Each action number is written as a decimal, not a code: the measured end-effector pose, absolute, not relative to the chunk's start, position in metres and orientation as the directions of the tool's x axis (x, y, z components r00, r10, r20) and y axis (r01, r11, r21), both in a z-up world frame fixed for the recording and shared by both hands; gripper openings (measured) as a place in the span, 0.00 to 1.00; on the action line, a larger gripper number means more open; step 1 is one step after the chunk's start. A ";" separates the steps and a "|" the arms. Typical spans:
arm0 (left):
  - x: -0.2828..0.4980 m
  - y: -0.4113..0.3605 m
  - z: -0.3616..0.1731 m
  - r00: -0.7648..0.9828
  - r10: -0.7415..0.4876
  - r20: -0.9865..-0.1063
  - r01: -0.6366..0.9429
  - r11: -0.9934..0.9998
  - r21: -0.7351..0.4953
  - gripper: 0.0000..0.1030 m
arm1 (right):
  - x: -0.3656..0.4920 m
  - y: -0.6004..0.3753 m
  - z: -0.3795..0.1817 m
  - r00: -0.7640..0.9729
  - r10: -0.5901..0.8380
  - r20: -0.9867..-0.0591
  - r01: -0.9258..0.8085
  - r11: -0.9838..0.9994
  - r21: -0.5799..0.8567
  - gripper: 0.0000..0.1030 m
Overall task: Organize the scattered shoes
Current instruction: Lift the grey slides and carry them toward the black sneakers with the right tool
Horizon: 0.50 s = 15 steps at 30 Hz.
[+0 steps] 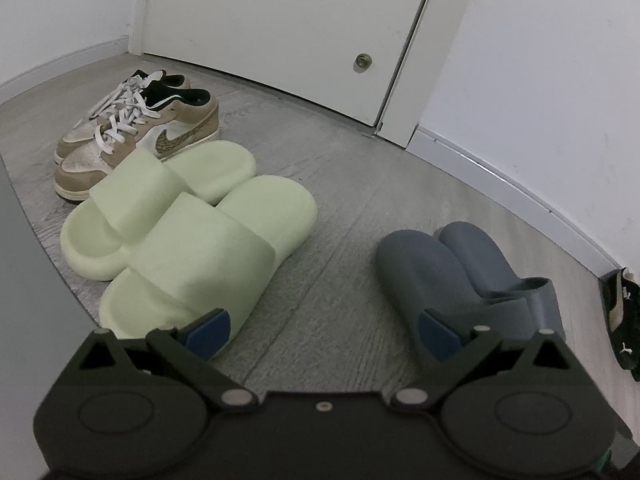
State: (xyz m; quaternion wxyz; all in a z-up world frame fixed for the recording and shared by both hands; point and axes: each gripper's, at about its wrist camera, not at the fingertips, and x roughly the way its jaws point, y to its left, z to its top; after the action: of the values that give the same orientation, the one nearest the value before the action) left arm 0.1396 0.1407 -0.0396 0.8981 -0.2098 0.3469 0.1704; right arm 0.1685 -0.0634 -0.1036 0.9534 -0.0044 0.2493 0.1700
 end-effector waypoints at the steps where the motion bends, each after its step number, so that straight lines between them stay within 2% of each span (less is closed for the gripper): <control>1: 0.140 0.141 -0.040 0.702 0.159 -0.694 -0.451 0.854 -0.259 0.99 | 0.173 -0.067 -0.105 0.804 0.351 -0.480 -0.349 0.932 0.098 0.66; 3: 0.140 0.141 -0.040 0.703 0.157 -0.694 -0.449 0.855 -0.261 0.99 | 0.180 -0.068 -0.107 0.785 0.388 -0.483 -0.390 0.915 0.101 0.66; 7: 0.141 0.140 -0.040 0.702 0.152 -0.696 -0.443 0.858 -0.259 0.99 | 0.182 -0.054 -0.115 0.763 0.425 -0.487 -0.492 0.871 -0.011 0.67; 9: 0.142 0.139 -0.040 0.700 0.150 -0.699 -0.443 0.858 -0.259 0.99 | 0.182 -0.049 -0.117 0.761 0.438 -0.479 -0.512 0.859 -0.027 0.64; 10: 0.143 0.139 -0.040 0.699 0.149 -0.700 -0.443 0.858 -0.259 0.99 | 0.183 -0.048 -0.117 0.755 0.450 -0.476 -0.521 0.853 -0.020 0.59; 11: 0.143 0.139 -0.041 0.698 0.148 -0.701 -0.442 0.859 -0.260 0.99 | 0.184 -0.047 -0.116 0.749 0.463 -0.474 -0.531 0.847 -0.013 0.46; 15: 0.145 0.139 -0.042 0.697 0.144 -0.702 -0.441 0.859 -0.261 0.99 | 0.187 -0.047 -0.107 0.749 0.476 -0.461 -0.518 0.854 0.040 0.29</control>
State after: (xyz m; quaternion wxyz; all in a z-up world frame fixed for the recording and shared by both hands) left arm 0.1447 0.1395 -0.0416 0.8970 -0.2100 0.3532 0.1631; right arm 0.1872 -0.0466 -0.1069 0.9340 -0.0453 0.2338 0.2662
